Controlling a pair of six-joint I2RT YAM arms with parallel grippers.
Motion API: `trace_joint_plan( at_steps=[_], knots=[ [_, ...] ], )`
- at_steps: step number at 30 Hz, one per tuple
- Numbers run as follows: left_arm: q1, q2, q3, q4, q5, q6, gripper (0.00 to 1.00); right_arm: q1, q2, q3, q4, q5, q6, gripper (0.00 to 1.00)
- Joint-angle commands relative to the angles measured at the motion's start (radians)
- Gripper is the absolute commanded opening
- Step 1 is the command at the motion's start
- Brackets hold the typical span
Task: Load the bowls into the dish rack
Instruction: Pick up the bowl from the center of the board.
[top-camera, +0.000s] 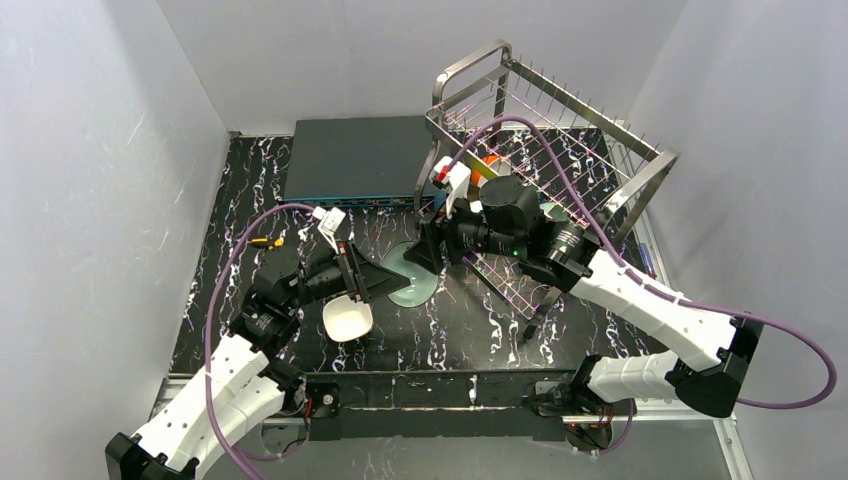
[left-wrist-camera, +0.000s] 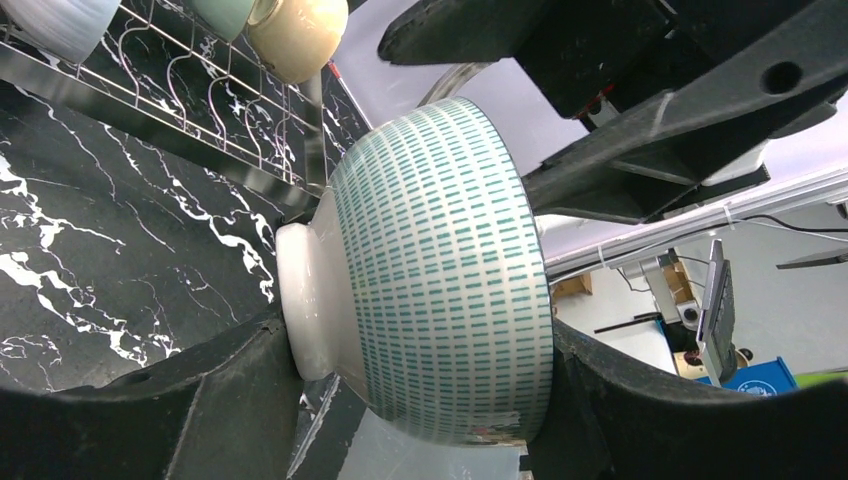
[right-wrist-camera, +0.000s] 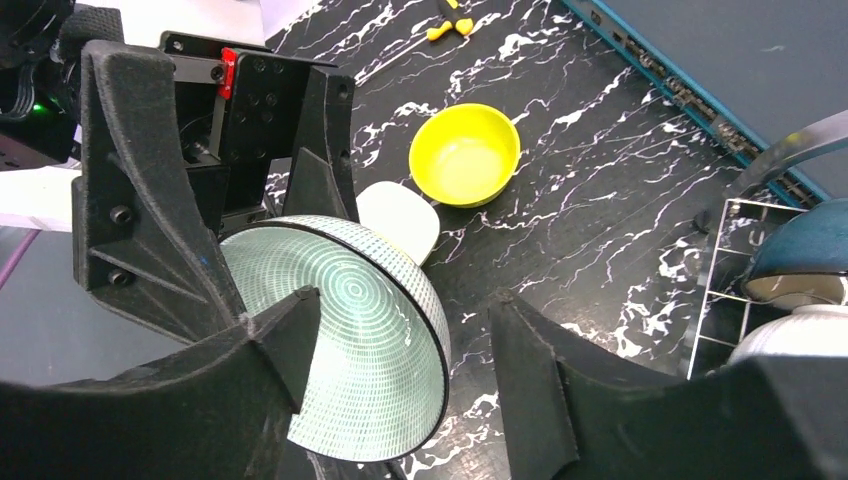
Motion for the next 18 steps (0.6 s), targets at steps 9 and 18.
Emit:
trace_joint_plan(
  at_steps=[9, 18],
  knots=[
    [-0.005, 0.076, -0.011, 0.041, -0.014, 0.082, 0.0, 0.0, -0.111, 0.0, 0.107, 0.044, 0.004, 0.99],
    [-0.071, 0.319, 0.079, 0.041, -0.059, 0.188, 0.0, 0.001, -0.184, -0.02, 0.141, 0.081, -0.001, 0.99]
  ],
)
